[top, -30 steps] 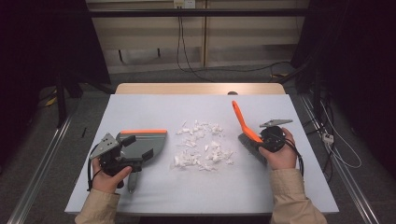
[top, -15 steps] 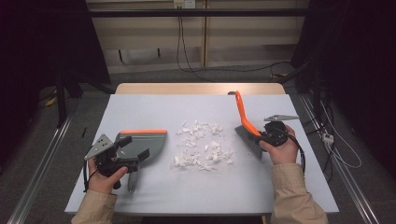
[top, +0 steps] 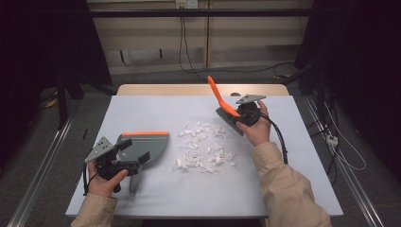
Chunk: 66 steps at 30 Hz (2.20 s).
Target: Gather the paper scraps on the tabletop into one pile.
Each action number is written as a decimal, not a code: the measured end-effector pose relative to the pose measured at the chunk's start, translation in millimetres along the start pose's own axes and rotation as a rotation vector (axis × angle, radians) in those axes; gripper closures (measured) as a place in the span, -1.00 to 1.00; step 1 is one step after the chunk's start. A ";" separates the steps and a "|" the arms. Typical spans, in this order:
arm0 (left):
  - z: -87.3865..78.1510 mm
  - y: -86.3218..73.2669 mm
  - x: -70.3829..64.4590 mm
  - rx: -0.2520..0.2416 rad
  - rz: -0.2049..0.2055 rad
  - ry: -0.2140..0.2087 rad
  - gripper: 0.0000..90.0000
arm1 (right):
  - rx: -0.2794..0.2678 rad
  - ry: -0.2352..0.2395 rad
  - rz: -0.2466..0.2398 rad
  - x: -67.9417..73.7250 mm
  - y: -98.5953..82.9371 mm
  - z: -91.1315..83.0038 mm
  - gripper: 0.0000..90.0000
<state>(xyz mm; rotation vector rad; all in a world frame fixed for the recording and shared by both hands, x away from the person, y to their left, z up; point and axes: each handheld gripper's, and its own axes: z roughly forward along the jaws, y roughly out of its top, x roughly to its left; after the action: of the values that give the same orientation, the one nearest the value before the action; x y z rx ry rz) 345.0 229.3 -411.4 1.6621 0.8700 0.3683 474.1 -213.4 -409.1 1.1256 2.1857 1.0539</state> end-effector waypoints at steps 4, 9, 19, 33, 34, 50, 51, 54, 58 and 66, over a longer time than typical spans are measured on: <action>-0.4 -1.5 1.3 0.007 0.002 0.001 -0.88 | 0.012 -0.018 -0.078 4.5 7.9 16.4 0.60; -1.8 -3.8 3.0 0.002 -0.015 0.002 -0.88 | 0.028 -0.055 -0.116 4.4 9.5 31.0 0.60; -3.7 -6.0 7.5 0.005 -0.023 0.015 -0.87 | 0.078 0.059 -0.205 19.3 -1.1 29.3 0.60; -3.7 -5.5 5.0 0.004 -0.008 0.019 -0.87 | 0.086 0.264 -0.294 51.5 -16.1 -11.3 0.60; -3.6 -5.5 4.7 0.005 -0.007 0.018 -0.87 | 0.075 0.258 -0.307 53.1 -15.8 -16.6 0.60; -2.3 -5.4 2.6 0.001 -0.010 0.009 -0.87 | -0.038 0.182 -0.149 26.5 2.2 -7.5 0.60; -2.3 -5.5 2.6 0.002 -0.010 0.008 -0.87 | -0.031 0.175 -0.152 26.3 4.5 -3.1 0.60; -2.1 -5.6 2.4 0.001 -0.013 0.008 -0.87 | -0.013 0.142 -0.176 27.3 12.0 11.2 0.60; -3.8 -4.8 3.4 -0.008 -0.020 0.013 -0.87 | -0.008 0.133 -0.175 27.7 21.3 30.3 0.60; -4.7 -7.2 2.0 -0.001 -0.023 0.017 -0.87 | 0.028 0.131 -0.219 35.6 28.4 65.6 0.60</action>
<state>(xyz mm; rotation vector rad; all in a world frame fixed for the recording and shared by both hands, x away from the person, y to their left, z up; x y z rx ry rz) 340.8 234.5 -417.2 1.6484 0.9004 0.3675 512.4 -145.9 -427.7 0.8255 2.3688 1.0284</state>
